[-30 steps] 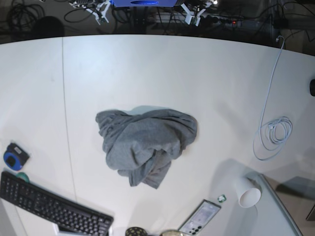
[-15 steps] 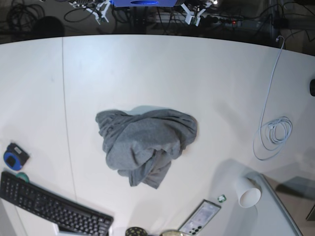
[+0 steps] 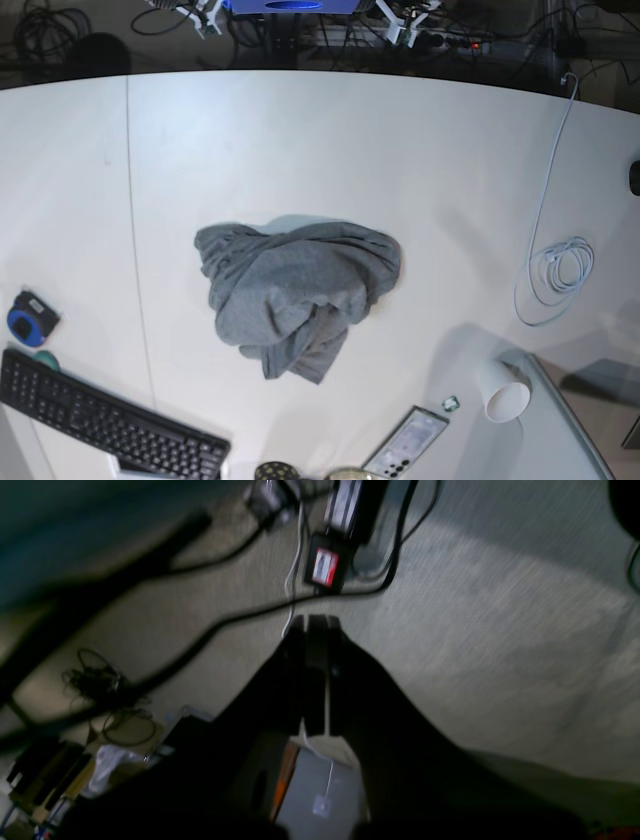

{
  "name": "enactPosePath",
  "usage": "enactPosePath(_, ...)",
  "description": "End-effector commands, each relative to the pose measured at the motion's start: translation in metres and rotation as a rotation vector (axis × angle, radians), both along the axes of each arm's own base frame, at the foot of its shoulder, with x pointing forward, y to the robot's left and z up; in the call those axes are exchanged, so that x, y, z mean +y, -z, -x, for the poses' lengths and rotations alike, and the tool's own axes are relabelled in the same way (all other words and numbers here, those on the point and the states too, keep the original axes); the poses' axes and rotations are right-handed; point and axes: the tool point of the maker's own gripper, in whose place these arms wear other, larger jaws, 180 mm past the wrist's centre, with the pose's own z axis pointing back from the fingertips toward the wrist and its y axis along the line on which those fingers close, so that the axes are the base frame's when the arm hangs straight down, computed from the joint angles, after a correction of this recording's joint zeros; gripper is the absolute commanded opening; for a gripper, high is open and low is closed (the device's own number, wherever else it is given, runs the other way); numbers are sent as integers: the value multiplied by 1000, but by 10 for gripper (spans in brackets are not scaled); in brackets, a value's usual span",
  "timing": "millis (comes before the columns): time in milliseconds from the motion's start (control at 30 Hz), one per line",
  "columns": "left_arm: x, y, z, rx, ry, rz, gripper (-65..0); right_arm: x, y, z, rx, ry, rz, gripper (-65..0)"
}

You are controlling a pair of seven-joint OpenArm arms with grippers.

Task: Layout the t-shirt on the table in an organized manner, then fold the t-shirt properly

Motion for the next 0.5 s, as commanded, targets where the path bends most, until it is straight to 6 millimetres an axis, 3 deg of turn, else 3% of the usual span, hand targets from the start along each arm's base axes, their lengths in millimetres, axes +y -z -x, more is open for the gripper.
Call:
enactPosePath(0, 2, -3, 4, -11, 2, 5, -650, 0, -1, 5, 7, 4, -7, -648)
enactPosePath(200, 3, -10, 11, -39, 15, 18, -650, -13, -1, 16, 20, 5, 12, -648)
enactPosePath(267, 4, -10, 12, -37, 15, 17, -650, -25, -1, 13, 2, 2, 23, -648)
enactPosePath(467, 5, -10, 7, -44, 1, 14, -650, -35, -5, 2, -79, -8, 3, -648)
